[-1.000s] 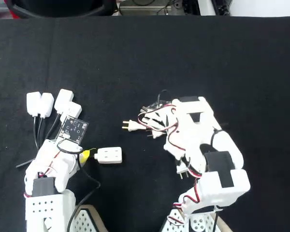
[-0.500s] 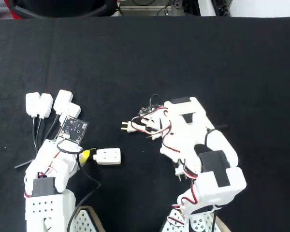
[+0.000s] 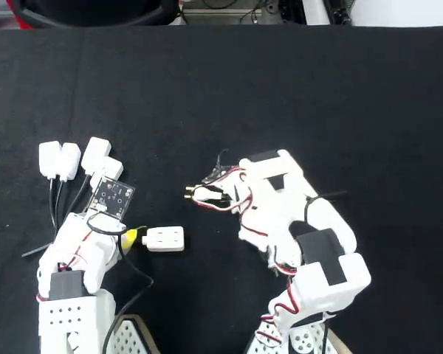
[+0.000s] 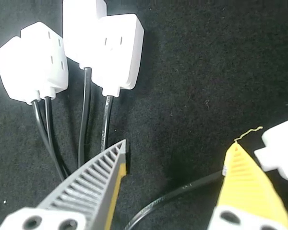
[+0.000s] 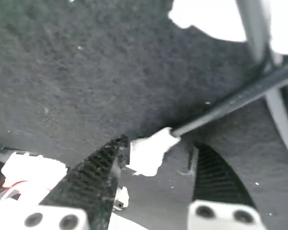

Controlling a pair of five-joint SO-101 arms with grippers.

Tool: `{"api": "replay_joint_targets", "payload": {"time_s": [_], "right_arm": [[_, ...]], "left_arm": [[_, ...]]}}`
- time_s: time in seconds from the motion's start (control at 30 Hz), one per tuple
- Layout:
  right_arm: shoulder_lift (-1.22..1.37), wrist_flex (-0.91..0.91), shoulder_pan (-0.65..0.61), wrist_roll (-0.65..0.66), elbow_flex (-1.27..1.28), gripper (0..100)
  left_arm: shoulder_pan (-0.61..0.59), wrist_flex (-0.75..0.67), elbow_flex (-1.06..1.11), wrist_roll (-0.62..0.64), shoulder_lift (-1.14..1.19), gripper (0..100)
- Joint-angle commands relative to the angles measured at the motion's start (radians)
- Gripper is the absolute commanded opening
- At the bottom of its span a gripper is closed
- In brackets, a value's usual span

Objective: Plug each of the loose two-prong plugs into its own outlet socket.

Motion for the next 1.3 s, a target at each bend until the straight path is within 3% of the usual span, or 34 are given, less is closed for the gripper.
{"api": "replay_joint_targets", "payload": {"time_s": [0.0, 0.2, 0.33, 0.5, 0.8, 1.1, 1.27], "right_arm": [[0.094, 0.017, -0.074, 0.015, 0.031, 20.2], [0.096, 0.015, -0.074, 0.015, 0.031, 14.0], [0.093, 0.023, -0.061, 0.011, 0.031, 1.0], [0.048, 0.101, 0.038, 0.017, -0.038, 1.1], [-0.242, 0.293, 0.261, 0.163, -0.346, 1.1], [-0.193, 0.120, 0.411, 0.367, -0.418, 1.1], [-0.136, -0.014, 0.523, 0.381, -0.423, 1.2]], "left_arm": [[0.002, 0.006, -0.002, -0.005, -0.011, 32], [0.002, 0.006, -0.002, -0.005, -0.011, 32], [0.002, 0.006, -0.002, -0.005, -0.011, 32], [0.002, 0.006, -0.002, -0.005, -0.011, 32], [0.007, 0.006, -0.002, -0.005, -0.011, 32], [0.007, 0.006, -0.002, -0.005, -0.011, 32], [0.005, 0.006, -0.002, -0.005, -0.011, 32]]}}
